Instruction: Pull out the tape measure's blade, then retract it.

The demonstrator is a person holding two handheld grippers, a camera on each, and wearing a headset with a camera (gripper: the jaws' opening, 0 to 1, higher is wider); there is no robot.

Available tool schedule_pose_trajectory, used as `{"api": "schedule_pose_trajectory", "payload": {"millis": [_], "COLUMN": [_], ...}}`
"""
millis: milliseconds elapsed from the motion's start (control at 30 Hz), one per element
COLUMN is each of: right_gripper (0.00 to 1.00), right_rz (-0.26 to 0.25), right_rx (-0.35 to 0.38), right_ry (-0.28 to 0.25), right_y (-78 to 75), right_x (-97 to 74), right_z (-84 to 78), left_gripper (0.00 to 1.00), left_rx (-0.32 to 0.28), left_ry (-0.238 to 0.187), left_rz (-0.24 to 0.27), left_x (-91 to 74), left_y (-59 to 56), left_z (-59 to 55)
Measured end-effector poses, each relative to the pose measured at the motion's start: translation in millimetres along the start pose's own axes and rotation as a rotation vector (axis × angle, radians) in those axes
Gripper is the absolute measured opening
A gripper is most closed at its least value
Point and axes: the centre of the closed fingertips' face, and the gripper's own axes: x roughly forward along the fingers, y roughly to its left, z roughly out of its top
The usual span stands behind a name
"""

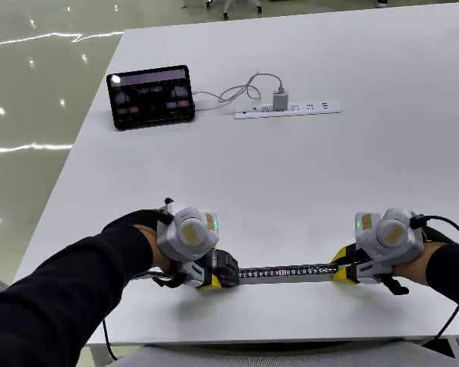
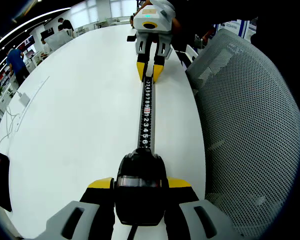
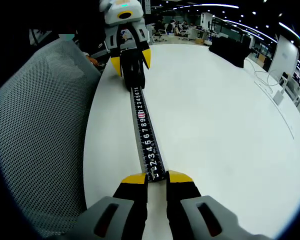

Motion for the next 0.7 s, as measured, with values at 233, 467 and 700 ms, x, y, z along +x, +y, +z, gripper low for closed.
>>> {"api": "schedule_pose_trajectory", "payload": {"millis": [233,467,700], "right_gripper": [0.08,0.08,0.08], "right_rz": [0.000,-0.003,-0.005], "right_rx": [0.004,0.016,0.022], "right_ry": [-0.002,-0.009,-0.016], "right_y": [-0.4,-0.3,0.0], "right_x": [-1.3,-3.0,-4.3], "right_z": [-2.1,-5.0,-6.1], "left_gripper": [0.34,0.34,0.34], "left_rx": [0.002,0.004,0.004], "left_ry": [-0.001,0.000,-0.002], "left_rz": [-0.002,0.000,0.000], "left_x": [0.1,-0.1,0.0], "left_y": [-0.1,-0.2,-0.1], "left_z": [0.1,0.3,0.5]}}
